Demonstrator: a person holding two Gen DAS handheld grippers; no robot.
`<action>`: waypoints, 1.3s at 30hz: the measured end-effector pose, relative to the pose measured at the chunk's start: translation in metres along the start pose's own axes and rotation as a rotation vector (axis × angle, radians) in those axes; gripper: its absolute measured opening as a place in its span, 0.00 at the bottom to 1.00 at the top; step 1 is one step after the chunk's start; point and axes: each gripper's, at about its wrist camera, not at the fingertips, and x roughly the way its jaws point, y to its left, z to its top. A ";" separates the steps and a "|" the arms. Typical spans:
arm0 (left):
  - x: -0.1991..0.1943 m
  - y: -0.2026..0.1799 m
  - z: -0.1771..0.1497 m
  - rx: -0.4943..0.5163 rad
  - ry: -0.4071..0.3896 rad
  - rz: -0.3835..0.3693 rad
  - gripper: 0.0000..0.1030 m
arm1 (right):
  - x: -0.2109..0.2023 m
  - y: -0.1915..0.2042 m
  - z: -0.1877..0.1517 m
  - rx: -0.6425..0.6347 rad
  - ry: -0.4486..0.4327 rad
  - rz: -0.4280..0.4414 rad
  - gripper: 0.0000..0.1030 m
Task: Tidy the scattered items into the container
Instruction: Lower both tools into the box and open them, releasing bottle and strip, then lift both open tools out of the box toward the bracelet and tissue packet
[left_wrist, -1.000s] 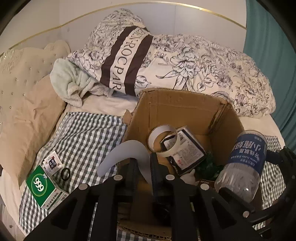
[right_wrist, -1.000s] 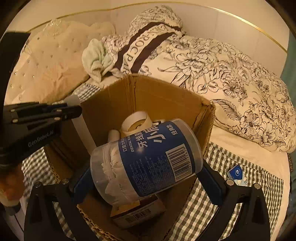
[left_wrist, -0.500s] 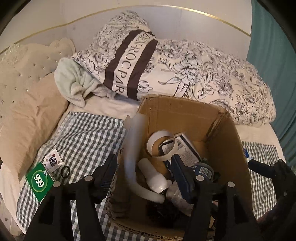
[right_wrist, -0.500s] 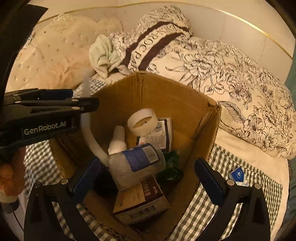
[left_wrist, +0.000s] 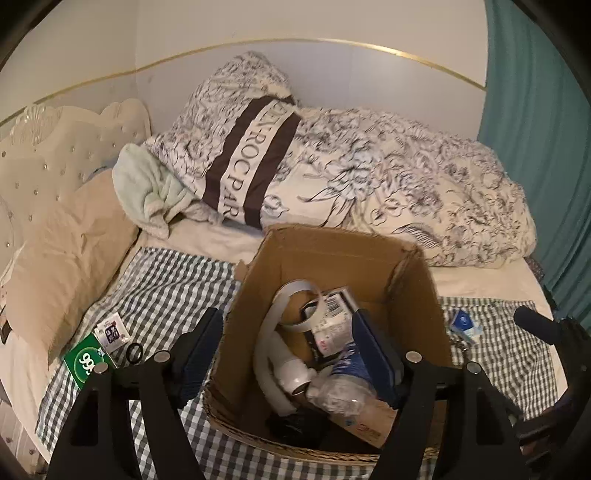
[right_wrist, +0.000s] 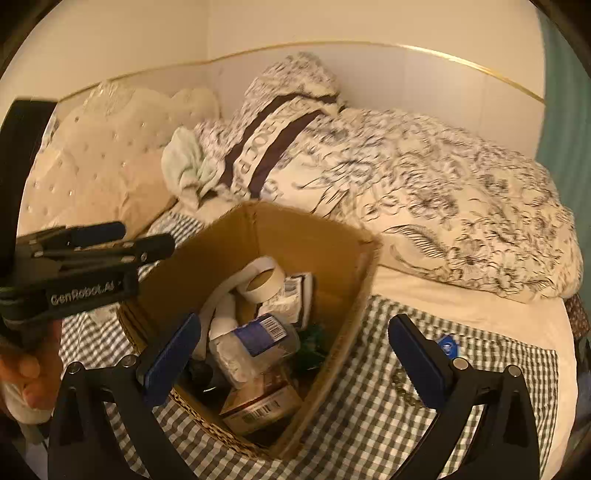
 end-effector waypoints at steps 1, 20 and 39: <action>-0.004 -0.004 0.001 0.004 -0.011 -0.004 0.76 | -0.005 -0.003 0.000 0.008 -0.011 -0.005 0.99; -0.068 -0.072 -0.005 0.052 -0.199 -0.063 1.00 | -0.098 -0.078 -0.017 0.151 -0.167 -0.063 1.00; -0.065 -0.156 -0.024 0.161 -0.222 -0.111 1.00 | -0.134 -0.179 -0.049 0.339 -0.183 -0.178 1.00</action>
